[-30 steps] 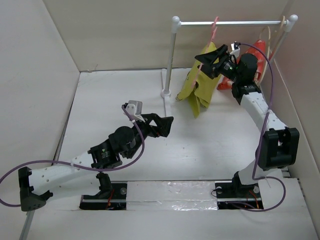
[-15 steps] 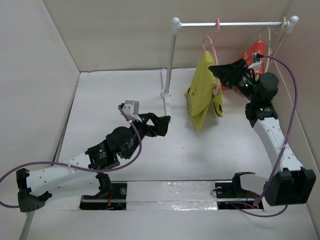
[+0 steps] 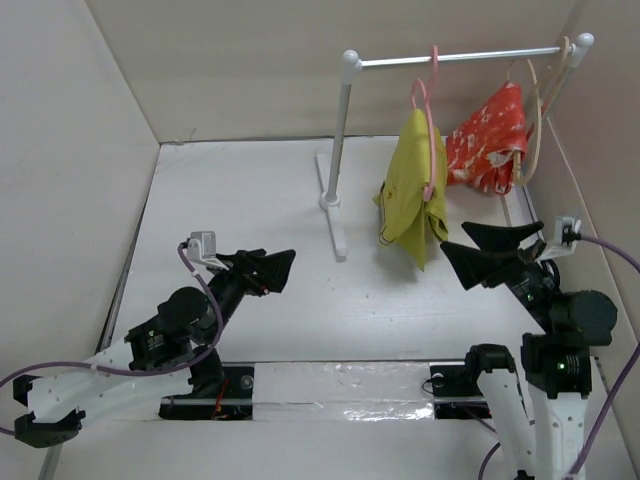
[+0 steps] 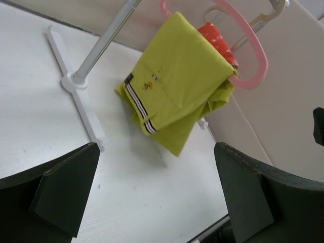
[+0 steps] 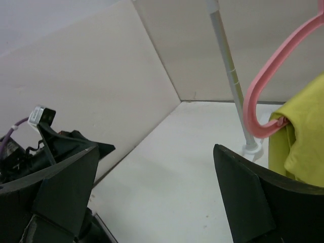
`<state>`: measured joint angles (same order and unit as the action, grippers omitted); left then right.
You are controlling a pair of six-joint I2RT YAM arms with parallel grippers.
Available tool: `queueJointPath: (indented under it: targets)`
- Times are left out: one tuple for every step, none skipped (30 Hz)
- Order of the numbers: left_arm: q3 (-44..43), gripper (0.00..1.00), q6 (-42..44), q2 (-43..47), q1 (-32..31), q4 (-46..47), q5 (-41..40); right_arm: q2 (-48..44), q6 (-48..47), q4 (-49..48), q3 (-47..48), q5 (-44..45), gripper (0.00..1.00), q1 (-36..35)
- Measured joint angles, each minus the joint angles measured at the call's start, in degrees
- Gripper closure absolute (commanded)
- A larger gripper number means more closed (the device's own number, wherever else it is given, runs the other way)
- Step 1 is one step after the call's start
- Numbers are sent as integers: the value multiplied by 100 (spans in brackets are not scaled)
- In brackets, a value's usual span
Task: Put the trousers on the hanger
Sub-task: Reset both arms
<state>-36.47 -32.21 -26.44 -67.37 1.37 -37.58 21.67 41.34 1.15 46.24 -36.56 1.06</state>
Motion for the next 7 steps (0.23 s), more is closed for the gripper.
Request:
queueJointPath:
  targets:
    - [144,2,-96,205,0,-107,-4,-240,-120,212,-48,15,0,-4]
    - [278,2,-175,431,2,-212,-9,-428,-262,450,-101,33,0,-26]
    - [409,3,-249,629,0,-275,-26,-564,-385,669,-153,57,0,-48]
    - [540,3,-328,817,2,-319,-42,-649,-490,863,-223,92,0,-85]
    - [651,3,-393,975,2,-378,-48,-688,-579,1043,-304,118,0,-120]
    - [734,3,-442,1086,0,-433,-61,-702,-640,1191,-400,149,0,-133]
    - [787,3,-494,1154,2,-485,-66,-697,-691,1325,-503,166,0,-153]
